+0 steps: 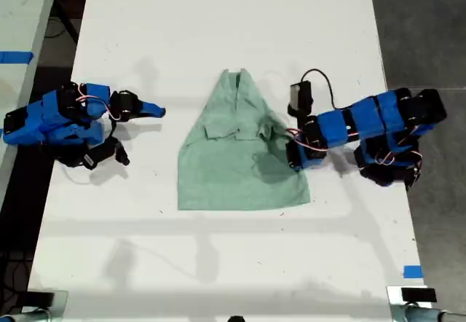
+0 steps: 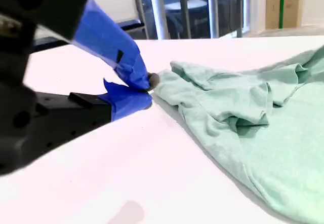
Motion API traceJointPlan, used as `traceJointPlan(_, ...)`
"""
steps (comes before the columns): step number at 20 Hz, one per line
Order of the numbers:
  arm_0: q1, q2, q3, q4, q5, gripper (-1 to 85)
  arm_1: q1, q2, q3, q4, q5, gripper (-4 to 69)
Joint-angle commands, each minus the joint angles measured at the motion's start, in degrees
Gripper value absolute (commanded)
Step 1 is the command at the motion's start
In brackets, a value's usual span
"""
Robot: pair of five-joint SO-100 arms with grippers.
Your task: Fold t shirt
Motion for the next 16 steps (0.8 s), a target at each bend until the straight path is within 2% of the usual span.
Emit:
traceJointPlan(1,-0.62,0.35,0.18,0.35,-0.97,-0.1,-0.70,-1.58,-14.15,4.04,-4.48,1.5)
traceJointPlan(3,-0.62,0.35,0.18,0.35,-0.97,-0.1,-0.53,-6.06,-20.74,0.70,-8.44,1.5)
traceJointPlan(5,-0.62,0.35,0.18,0.35,-0.97,-0.1,-0.18,-11.43,-25.22,-5.63,-11.87,1.5)
traceJointPlan(11,-0.62,0.35,0.18,0.35,-0.97,-0.1,2.29,-25.31,-33.66,-19.69,-16.70,1.5)
traceJointPlan(16,-0.62,0.35,0.09,0.35,-0.88,-0.1,2.72,-31.99,-35.95,-22.41,-17.58,1.6)
